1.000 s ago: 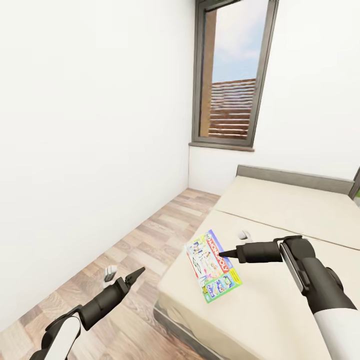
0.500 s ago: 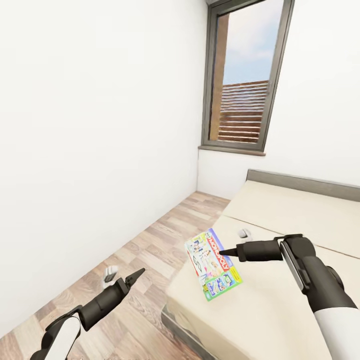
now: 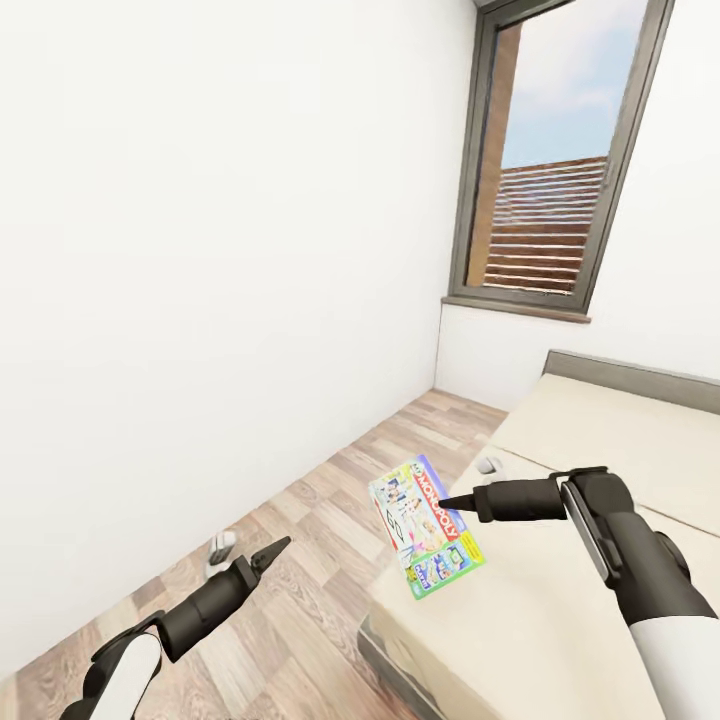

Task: Put all the toys in the child's room - the three board games (two on the bed and one on the table), the two jigsaw puzzles on the table, and the tennis ball on the table - inside the toy box on the table in the child's room.

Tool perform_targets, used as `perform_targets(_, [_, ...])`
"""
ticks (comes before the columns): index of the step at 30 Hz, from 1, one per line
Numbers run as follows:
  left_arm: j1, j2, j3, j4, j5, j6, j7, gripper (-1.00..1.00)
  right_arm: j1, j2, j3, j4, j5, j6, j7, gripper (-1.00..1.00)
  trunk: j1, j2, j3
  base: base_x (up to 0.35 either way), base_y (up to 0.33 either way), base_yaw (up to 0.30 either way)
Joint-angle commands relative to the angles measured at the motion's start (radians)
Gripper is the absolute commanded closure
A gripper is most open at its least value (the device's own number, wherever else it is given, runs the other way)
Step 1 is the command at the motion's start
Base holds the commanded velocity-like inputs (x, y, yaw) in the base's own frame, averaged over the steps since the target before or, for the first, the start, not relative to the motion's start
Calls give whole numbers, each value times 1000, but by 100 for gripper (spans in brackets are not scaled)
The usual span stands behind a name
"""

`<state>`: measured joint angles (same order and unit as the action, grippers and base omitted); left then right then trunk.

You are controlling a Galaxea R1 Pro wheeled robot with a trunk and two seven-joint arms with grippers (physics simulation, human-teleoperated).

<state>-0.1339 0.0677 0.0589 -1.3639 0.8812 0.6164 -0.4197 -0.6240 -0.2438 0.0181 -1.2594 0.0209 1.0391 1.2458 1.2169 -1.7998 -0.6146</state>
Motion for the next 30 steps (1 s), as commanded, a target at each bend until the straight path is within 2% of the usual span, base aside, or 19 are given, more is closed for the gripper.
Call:
perform_targets(1, [-1, 0, 1, 0, 5, 8, -1, -100, -1, -1, 0, -1, 1, 8, 4, 100, -4, 7, 2, 0, 0, 296])
perform_targets(19, [-1, 0, 0, 0, 5, 9, -1, -100, 2, -1, -2, -9, 1, 8, 4, 100, -73, 133, 53, 0, 0, 282])
perform_targets(30, [-2, 1, 3, -7, 5, 9, 20, -100, 2, -23, -8, -11, -1, 8, 5, 100, -115, 210, 82, 0, 0, 278])
